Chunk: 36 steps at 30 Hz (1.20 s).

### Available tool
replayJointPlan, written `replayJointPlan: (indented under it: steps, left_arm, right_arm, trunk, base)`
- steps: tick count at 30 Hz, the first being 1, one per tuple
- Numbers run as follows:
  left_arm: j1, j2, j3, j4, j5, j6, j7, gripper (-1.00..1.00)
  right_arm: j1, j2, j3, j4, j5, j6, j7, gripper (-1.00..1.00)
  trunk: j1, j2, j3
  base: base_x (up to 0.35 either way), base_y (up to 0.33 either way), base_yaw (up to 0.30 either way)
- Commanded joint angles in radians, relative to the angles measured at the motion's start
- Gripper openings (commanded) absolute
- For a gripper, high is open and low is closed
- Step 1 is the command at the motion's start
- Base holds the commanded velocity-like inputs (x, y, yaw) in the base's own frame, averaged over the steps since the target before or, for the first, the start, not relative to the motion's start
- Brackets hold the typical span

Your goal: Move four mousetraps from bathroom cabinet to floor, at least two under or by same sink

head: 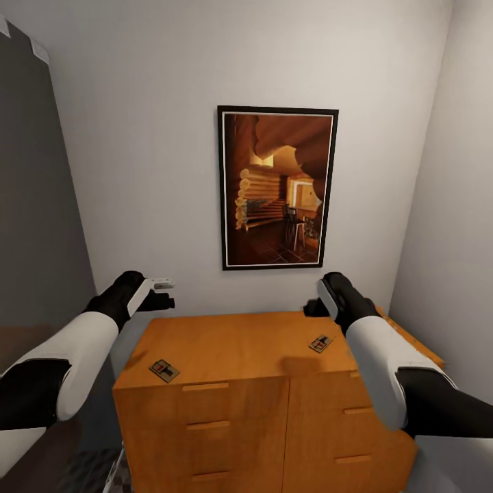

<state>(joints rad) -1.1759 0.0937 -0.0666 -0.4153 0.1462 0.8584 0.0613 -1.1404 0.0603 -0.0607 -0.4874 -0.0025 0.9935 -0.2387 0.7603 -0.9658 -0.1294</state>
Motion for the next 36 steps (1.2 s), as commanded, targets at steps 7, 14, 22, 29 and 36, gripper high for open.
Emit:
replayJointPlan:
  steps: [7,14,22,29,36]
  left_arm:
    - [-0.001,-0.005,-0.007,0.000,0.011,-0.005,0.006,1.00]
    - [-0.001,-0.007,-0.007,0.011,0.012,-0.029,0.006,1.00]
    - [-0.001,-0.007,-0.007,0.060,0.010,-0.053,0.007,1.00]
    - [-0.001,-0.005,-0.008,0.091,0.011,-0.088,0.007,1.00]
    - [-0.001,-0.004,-0.008,0.102,0.012,-0.098,0.007,1.00]
  right_arm:
    - [-0.064,-0.044,-0.005,0.107,-0.088,-0.001,-0.003,1.00]
    - [-0.077,-0.054,-0.004,0.130,-0.107,-0.002,-0.006,1.00]
    - [-0.087,-0.055,-0.002,0.136,-0.114,-0.001,-0.007,1.00]
    - [-0.089,-0.054,-0.001,0.137,-0.114,-0.002,-0.009,1.00]
    - [-0.090,-0.053,0.000,0.138,-0.114,-0.002,-0.010,1.00]
  trunk:
    - [0.000,-0.001,-0.002]
    - [0.000,-0.001,-0.002]
    - [0.000,-0.001,-0.002]
    - [0.000,-0.001,-0.002]
    - [0.000,-0.001,-0.002]
  base:
    - [0.000,0.000,0.000]
    - [0.000,0.000,0.000]
    - [0.005,0.000,0.000]
    - [0.177,0.000,0.000]
    - [0.236,0.000,0.000]
